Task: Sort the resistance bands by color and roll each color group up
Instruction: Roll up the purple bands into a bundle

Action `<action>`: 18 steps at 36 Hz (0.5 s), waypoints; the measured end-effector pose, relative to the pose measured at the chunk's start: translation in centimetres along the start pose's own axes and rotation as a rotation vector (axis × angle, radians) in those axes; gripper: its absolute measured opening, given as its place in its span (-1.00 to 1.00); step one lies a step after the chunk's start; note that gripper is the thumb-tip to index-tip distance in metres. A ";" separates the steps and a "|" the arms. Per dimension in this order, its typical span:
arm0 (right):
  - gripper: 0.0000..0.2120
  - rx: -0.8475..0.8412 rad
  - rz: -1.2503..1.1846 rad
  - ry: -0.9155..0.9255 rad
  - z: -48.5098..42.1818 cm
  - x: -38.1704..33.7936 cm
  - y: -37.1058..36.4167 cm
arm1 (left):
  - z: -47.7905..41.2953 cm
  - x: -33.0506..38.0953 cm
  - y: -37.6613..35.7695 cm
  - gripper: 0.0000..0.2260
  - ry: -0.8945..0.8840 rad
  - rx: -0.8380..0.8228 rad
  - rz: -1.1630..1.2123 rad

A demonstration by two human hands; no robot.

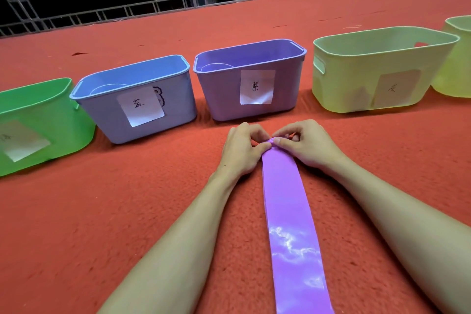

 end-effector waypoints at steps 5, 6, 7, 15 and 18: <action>-0.93 0.050 -0.030 0.030 0.0 0.0 0.2 | 0.0 -0.1 -0.1 -0.92 -0.003 0.009 0.013; -0.93 0.048 -0.030 0.039 0.1 -0.1 0.3 | 0.0 0.0 0.0 -0.92 -0.004 0.008 0.022; -0.92 0.044 -0.025 0.049 0.1 -0.1 0.3 | 0.1 0.1 0.1 -0.91 -0.005 0.007 0.031; -0.90 -0.014 0.048 0.110 0.2 -0.5 0.4 | 0.5 0.3 0.5 -0.91 -0.005 -0.007 0.097; -0.90 -0.041 0.087 0.134 0.4 -0.8 0.4 | 0.5 0.2 0.6 -0.95 0.003 -0.023 0.107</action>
Point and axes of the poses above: each hand's wrist, its own z-axis away from the middle knuckle, its own y-axis out of the back of the hand, x = y × z, the point moved 3 cm from there along -z, towards the middle knuckle, and after that the axes turned 5 degrees about -z, right-handed, at the moved point
